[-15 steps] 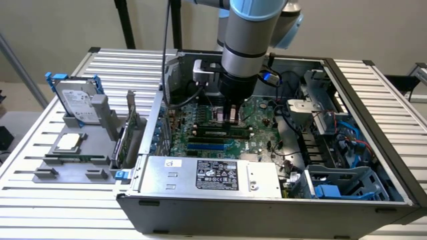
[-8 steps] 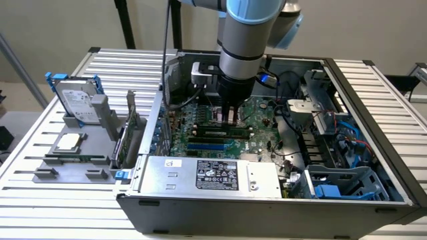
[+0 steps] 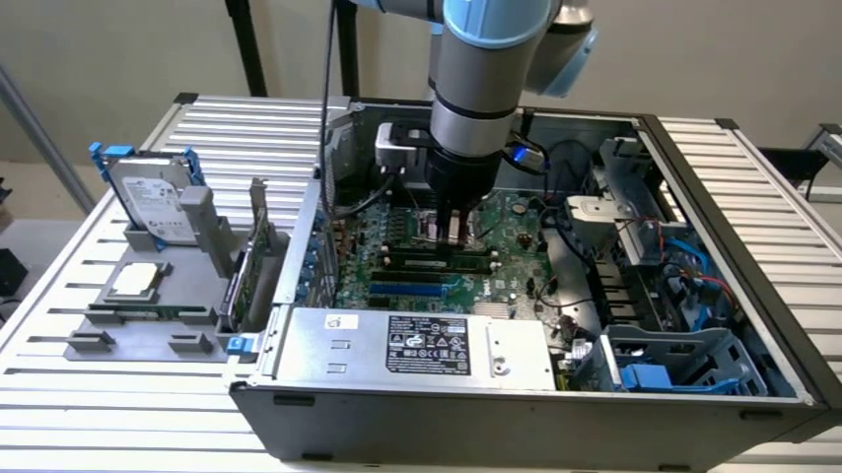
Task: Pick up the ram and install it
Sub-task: 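Press down the ram until it locks into place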
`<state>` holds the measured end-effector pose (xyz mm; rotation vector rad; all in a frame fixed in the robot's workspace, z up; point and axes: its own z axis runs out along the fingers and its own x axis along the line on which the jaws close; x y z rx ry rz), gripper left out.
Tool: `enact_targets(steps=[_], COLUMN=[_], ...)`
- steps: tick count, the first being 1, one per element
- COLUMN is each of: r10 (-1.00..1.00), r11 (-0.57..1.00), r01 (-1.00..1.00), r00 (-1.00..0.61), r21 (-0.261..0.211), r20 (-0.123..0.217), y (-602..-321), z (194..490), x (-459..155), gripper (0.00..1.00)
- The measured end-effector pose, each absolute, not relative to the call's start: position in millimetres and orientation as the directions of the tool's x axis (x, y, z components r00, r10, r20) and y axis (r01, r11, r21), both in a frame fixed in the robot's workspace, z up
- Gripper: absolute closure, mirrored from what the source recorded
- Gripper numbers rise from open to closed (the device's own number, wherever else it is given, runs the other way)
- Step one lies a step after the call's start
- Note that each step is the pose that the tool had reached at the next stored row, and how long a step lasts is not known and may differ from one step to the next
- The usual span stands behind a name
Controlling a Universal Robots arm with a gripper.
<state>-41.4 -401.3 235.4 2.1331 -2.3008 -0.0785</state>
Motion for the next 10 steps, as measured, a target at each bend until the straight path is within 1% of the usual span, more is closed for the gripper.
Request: enact_targets(steps=[6,10], r10=[-0.997,-0.997], r11=[0.075,0.075], r01=[-0.996,-0.996], r00=[-0.076,-0.076], r21=[0.039,0.039], r20=[-0.032,-0.032], y=[-401,-401], z=[262,262], x=[-40,-40], gripper=[0.89,0.89])
